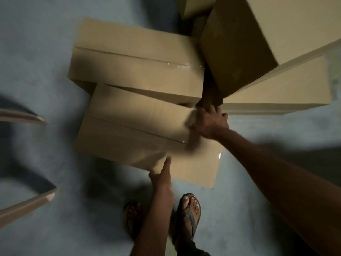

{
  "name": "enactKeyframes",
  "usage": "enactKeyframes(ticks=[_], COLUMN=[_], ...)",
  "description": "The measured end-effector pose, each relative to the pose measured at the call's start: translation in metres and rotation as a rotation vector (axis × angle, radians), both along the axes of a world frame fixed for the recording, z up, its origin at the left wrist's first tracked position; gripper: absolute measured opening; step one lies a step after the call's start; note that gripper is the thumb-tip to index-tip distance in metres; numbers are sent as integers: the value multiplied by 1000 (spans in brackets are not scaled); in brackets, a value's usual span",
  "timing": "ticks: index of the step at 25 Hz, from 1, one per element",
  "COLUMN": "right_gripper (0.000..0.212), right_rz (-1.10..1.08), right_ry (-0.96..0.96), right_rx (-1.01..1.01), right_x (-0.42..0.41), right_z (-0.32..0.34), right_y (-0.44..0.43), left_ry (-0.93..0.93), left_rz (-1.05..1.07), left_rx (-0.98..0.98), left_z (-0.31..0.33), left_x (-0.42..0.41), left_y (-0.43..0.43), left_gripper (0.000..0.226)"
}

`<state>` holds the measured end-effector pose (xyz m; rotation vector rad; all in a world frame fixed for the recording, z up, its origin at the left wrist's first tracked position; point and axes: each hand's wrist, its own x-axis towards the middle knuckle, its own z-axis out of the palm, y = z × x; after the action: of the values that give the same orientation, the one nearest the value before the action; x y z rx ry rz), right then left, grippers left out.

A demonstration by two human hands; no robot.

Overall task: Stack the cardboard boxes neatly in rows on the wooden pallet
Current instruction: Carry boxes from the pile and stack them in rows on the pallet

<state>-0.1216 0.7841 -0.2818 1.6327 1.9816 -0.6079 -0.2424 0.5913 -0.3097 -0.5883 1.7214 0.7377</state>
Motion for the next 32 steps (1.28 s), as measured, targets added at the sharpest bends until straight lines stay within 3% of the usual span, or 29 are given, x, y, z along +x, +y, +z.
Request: enactKeyframes(ticks=[2, 6, 8, 10, 12, 16, 19, 25, 28, 32], right_gripper=[83, 69, 61, 54, 52, 53, 66, 69, 72, 79], right_rz=[88, 112, 106, 49, -23, -222, -412, -856, -934, -974], right_ry=[5, 142, 181, 192, 194, 268, 408, 796, 877, 949], right_rx=[-14, -73, -88, -114, -127, -112, -40, 4, 38, 111], right_x=[-8, -20, -20, -12, 1, 47, 93, 172, 204, 250], right_z=[45, 160, 220, 281, 336, 444, 509, 584, 605, 623], right_y=[-13, -34, -44, -62, -81, -152, -231, -418, -500, -595], left_ry=[103, 248, 230, 153, 126, 194, 232, 407, 442, 424], left_rz=[8, -9, 4, -39, -103, -274, -391, -696, -824, -907], left_rx=[-5, 128, 196, 228, 281, 334, 427, 756, 803, 864], left_z=[31, 108, 176, 240, 296, 396, 463, 559, 598, 638], left_x=[-10, -38, -49, -55, -55, -36, -20, 18, 44, 89], left_y=[-22, -62, -67, -78, -91, -126, -161, -249, -301, -376], left_gripper=[97, 115, 94, 67, 55, 73, 53, 41, 49, 40])
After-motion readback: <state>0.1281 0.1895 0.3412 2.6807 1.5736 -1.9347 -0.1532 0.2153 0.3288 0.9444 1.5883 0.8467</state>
